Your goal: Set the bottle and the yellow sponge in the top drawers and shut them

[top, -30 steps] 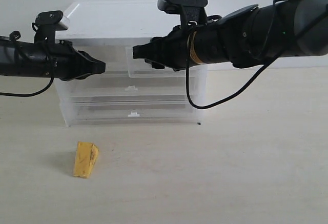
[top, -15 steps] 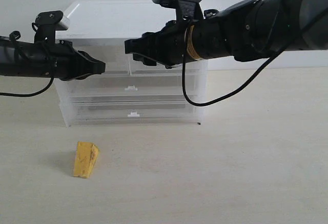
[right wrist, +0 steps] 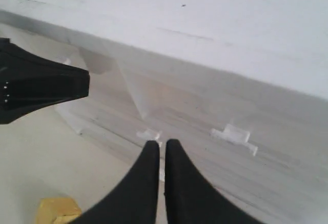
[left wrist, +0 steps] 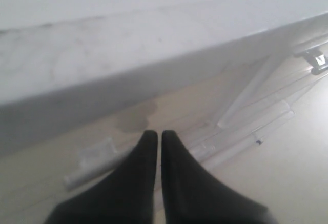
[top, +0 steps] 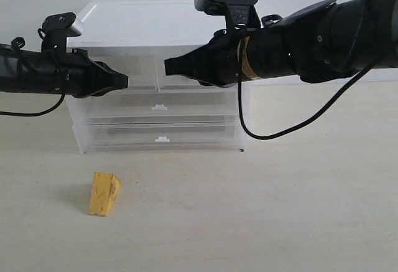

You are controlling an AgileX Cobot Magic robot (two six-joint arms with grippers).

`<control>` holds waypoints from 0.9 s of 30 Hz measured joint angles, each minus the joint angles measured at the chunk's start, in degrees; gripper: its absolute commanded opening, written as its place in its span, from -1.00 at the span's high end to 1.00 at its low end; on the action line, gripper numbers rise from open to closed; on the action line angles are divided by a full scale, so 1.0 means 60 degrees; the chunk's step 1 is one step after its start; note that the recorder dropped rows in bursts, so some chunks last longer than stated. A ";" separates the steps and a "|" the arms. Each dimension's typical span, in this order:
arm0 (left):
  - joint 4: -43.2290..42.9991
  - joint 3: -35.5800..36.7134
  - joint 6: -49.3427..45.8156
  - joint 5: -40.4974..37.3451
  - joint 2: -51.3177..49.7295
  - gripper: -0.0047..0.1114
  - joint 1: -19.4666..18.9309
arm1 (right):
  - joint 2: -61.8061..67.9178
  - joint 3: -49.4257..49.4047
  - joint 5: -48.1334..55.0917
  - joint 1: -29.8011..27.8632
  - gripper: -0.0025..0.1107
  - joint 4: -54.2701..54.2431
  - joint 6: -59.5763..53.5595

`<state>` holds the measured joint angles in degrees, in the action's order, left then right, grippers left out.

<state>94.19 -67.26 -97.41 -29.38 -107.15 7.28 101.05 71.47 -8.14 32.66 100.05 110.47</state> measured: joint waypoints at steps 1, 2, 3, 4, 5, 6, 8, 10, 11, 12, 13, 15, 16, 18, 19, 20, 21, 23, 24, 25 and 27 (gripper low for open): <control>0.0000 0.0000 0.0126 0.0000 0.0000 0.85 0.0000 | 0.0000 0.0000 0.0154 0.0000 0.96 0.0000 -0.0175; -0.0025 0.0000 0.0220 -0.0024 0.0000 0.85 0.0000 | 0.0000 0.0000 0.0258 0.0000 0.96 0.0000 -0.0258; -0.0087 0.0000 0.0370 -0.0043 0.0000 0.85 0.0000 | 0.0000 0.0000 0.0415 0.0000 0.96 0.0000 -0.0348; -0.0236 -0.0021 0.0605 -0.0063 0.0000 0.85 0.0000 | 0.0000 0.0000 0.0631 0.0000 0.96 0.0000 -0.0391; -0.0401 -0.0043 0.0848 -0.0092 0.0000 0.85 0.0000 | 0.0000 -0.0005 0.0866 0.0000 0.96 0.0000 -0.0413; -0.0529 -0.0085 0.1020 -0.0110 0.0018 0.85 -0.0018 | 0.0000 -0.0022 0.1065 0.0000 0.96 0.0000 -0.0459; -0.0783 -0.0098 0.1328 -0.0199 0.0091 0.85 -0.0057 | 0.0000 -0.0022 0.1458 0.0000 0.96 0.0000 -0.0692; -0.0900 -0.0098 0.1502 -0.0216 0.0267 0.85 -0.0092 | 0.0000 -0.0022 0.1737 0.0000 0.96 0.0000 -0.0923; -0.0962 -0.0098 0.1566 -0.0216 0.0365 0.85 -0.0089 | 0.0022 -0.0022 0.1877 0.0000 0.96 0.0000 -0.1007; -0.1027 -0.0098 0.1704 -0.0216 0.0498 0.85 -0.0114 | 0.0068 -0.0022 0.2047 0.0000 0.96 0.0000 -0.1086; -0.1091 -0.0098 0.1836 -0.0216 0.0644 0.85 -0.0113 | 0.0123 -0.0022 0.2178 0.0000 0.96 -0.0019 -0.1134; -0.1253 -0.0098 0.2096 -0.0234 0.0947 0.85 -0.0113 | 0.0378 0.0067 0.2274 0.0000 0.96 -0.0018 -0.1326; -0.1367 -0.0098 0.2180 -0.0286 0.1091 0.85 -0.0113 | 0.0532 0.0163 0.2298 0.0000 0.96 -0.0018 -0.1417; -0.1463 -0.0063 0.2240 -0.0286 0.1350 0.85 -0.0113 | 0.0818 0.0369 0.2312 0.0000 0.96 -0.0018 -0.1485; -0.1486 -0.0014 0.2280 -0.0286 0.1489 0.85 -0.0113 | 0.0950 0.0478 0.2312 0.0000 0.96 -0.0018 -0.1485; -0.1509 0.0025 0.2299 -0.0286 0.1590 0.85 -0.0113 | 0.1004 0.0542 0.2253 0.0000 0.96 -0.0018 -0.1485; -0.1553 0.0078 0.2299 -0.0286 0.1678 0.85 -0.0113 | 0.1047 0.0619 0.2234 0.0000 0.96 -0.0018 -0.1485; -0.1665 0.0106 0.2299 -0.0286 0.1783 0.85 -0.0113 | 0.1088 0.0661 0.2210 0.0000 0.96 -0.0044 -0.1485; -0.1731 0.0128 0.2334 -0.0286 0.1807 0.85 -0.0113 | 0.1093 0.0684 0.2210 0.0000 0.96 -0.0064 -0.1485; -0.1801 0.0128 0.2380 -0.0273 0.1807 0.85 -0.0113 | 0.1109 0.0698 0.2196 0.0000 0.96 -0.0064 -0.1485; -0.1956 0.0165 0.2463 -0.0273 0.1807 0.85 -0.0113 | 0.1109 0.0698 0.2196 0.0000 0.96 -0.0064 -0.1485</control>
<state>82.46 -66.27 -82.63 -31.02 -96.31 6.60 107.71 75.66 5.04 32.66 99.67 101.56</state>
